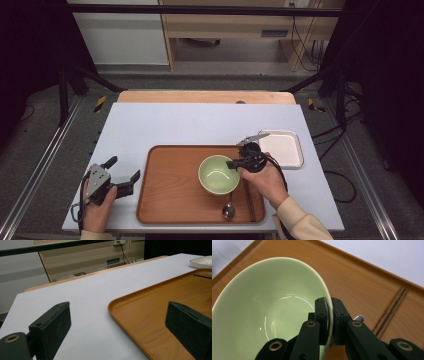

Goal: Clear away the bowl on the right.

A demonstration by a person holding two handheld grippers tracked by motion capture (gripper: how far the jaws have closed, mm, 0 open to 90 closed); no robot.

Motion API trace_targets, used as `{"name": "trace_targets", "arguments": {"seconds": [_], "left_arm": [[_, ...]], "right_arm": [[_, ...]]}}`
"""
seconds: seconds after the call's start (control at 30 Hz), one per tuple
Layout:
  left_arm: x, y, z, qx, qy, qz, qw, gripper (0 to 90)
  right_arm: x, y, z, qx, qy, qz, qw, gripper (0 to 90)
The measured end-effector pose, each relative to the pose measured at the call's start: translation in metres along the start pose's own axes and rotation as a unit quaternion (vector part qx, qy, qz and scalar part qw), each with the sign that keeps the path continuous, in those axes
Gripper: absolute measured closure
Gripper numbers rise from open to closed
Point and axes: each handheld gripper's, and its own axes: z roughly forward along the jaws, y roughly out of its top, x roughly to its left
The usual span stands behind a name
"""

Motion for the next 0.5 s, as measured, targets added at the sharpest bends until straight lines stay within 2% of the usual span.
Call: {"name": "trace_targets", "arguments": {"seconds": [0.1, 0.13, 0.5], "left_arm": [[0.000, 0.000, 0.000, -0.001, 0.000, 0.000, 1.0000, 6.1], [0.000, 0.000, 0.000, -0.001, 0.000, 0.000, 1.0000, 6.1], [0.000, 0.000, 0.000, 0.000, -0.001, 0.000, 1.0000, 6.1]], "right_arm": [[0.002, -0.002, 0.003, 0.005, 0.002, 0.005, 1.0000, 84.5], [0.002, -0.002, 0.004, 0.005, 0.003, -0.002, 1.0000, 84.4], [0.010, -0.002, 0.015, 0.014, 0.013, -0.004, 0.9998, 84.7]]}}
